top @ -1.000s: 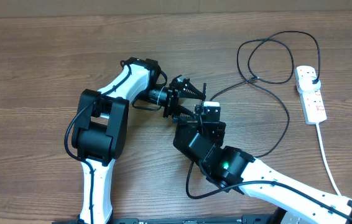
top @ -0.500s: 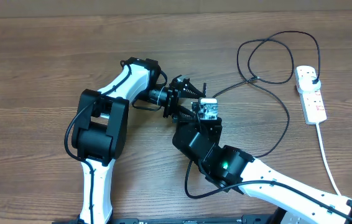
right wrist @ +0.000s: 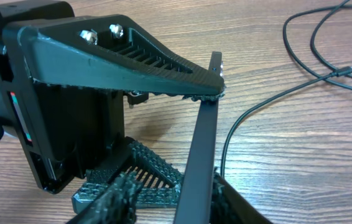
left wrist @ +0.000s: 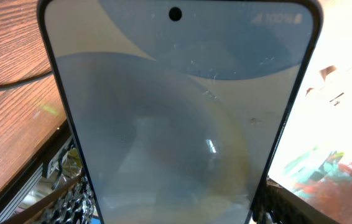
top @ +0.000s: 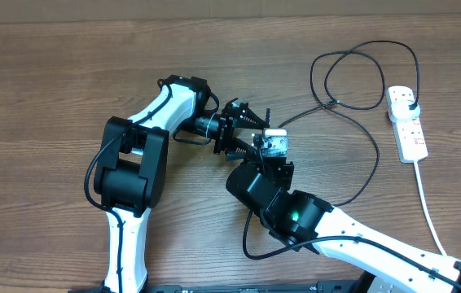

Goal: Plug charger to phone and switch on socket

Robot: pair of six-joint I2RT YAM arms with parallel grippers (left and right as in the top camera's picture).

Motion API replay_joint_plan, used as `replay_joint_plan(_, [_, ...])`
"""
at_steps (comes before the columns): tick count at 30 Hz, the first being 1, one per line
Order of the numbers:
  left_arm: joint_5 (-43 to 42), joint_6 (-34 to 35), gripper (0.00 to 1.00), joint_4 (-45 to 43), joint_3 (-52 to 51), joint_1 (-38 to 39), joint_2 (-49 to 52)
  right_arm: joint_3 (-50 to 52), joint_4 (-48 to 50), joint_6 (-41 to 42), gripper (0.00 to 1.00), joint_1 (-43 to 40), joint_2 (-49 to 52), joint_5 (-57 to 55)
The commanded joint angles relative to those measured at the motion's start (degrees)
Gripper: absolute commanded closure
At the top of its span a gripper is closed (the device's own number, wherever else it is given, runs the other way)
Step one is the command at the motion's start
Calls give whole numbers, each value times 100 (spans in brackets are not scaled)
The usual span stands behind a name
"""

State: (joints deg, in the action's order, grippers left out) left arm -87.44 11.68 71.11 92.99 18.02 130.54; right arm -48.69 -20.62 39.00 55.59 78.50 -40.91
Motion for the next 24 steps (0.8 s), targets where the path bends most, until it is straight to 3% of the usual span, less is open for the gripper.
replay_joint_plan(1, [-238,-9,46,-4,-13,63,13,-157,11,-9,65,15,2,-9])
replay_joint_plan(24, [-197,-9,46,-7,-13,63,13,-157,-269,-9,88,15,2,245])
